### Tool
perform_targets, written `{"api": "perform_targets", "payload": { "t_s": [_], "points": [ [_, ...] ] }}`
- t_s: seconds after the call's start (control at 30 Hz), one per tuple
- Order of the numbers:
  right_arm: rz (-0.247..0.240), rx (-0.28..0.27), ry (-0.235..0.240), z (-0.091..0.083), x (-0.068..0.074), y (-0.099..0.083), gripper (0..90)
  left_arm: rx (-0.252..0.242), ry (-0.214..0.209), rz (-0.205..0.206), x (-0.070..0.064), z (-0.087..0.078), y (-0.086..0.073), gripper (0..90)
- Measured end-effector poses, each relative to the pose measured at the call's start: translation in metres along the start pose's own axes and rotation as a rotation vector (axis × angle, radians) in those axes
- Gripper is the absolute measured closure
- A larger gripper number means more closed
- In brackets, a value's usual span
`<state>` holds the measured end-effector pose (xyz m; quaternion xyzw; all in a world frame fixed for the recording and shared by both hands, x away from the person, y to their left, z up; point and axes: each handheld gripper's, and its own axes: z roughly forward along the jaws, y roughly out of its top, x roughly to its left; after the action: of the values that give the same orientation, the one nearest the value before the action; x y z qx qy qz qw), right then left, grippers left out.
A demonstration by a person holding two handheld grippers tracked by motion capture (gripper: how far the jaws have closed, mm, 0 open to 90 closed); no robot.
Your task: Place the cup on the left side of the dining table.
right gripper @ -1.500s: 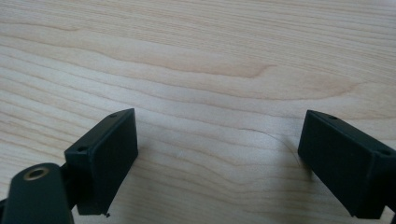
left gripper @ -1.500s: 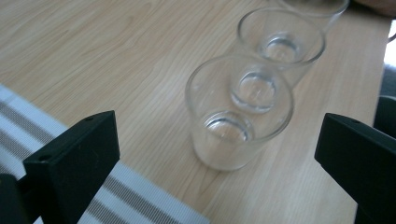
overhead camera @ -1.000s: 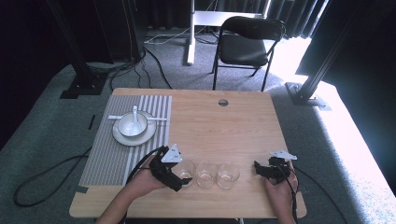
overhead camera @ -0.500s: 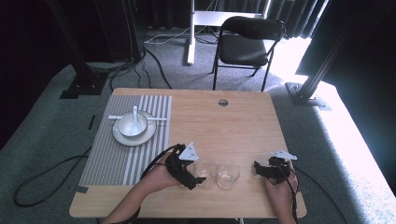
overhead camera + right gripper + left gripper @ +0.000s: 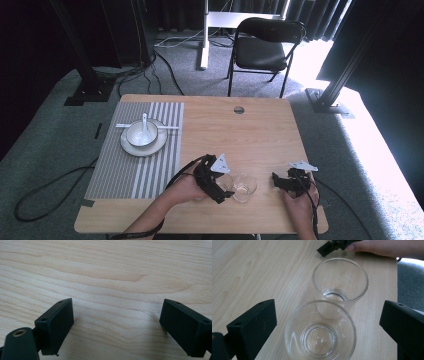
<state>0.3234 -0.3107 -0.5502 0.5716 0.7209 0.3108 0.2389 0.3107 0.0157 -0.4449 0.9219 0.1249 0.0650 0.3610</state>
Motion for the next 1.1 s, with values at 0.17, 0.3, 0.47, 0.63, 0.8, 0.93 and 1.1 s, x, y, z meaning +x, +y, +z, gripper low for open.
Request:
{"api": "perform_targets", "payload": {
  "t_s": [0.17, 0.3, 0.47, 0.63, 0.8, 0.93, 1.1],
  "points": [
    [0.001, 0.000, 0.000, 0.000, 0.000, 0.000, 11.4, 0.021, -0.019, 0.011, -0.002, 0.011, 0.008, 1.4],
    [0.000, 0.000, 0.000, 0.000, 0.000, 0.000, 11.4, 0.046, -0.016, 0.029, -0.006, 0.020, 0.016, 1.4],
    [0.000, 0.000, 0.000, 0.000, 0.000, 0.000, 11.4, 0.059, -0.023, 0.030, -0.010, 0.031, 0.022, 1.4],
    [0.001, 0.001, 0.000, 0.000, 0.000, 0.000, 11.4, 0.098, -0.020, 0.056, -0.014, 0.044, 0.029, 1.4],
    [0.000, 0.000, 0.000, 0.000, 0.000, 0.000, 11.4, 0.145, -0.023, 0.064, -0.016, 0.055, 0.035, 1.4],
    [0.000, 0.000, 0.000, 0.000, 0.000, 0.000, 11.4, 0.177, -0.028, 0.078, -0.018, 0.063, 0.038, 1.4],
    [0.000, 0.000, 0.001, 0.000, 0.000, 0.000, 11.4, 0.202, -0.014, 0.083, -0.019, 0.070, 0.039, 3.3]
  ]
}}
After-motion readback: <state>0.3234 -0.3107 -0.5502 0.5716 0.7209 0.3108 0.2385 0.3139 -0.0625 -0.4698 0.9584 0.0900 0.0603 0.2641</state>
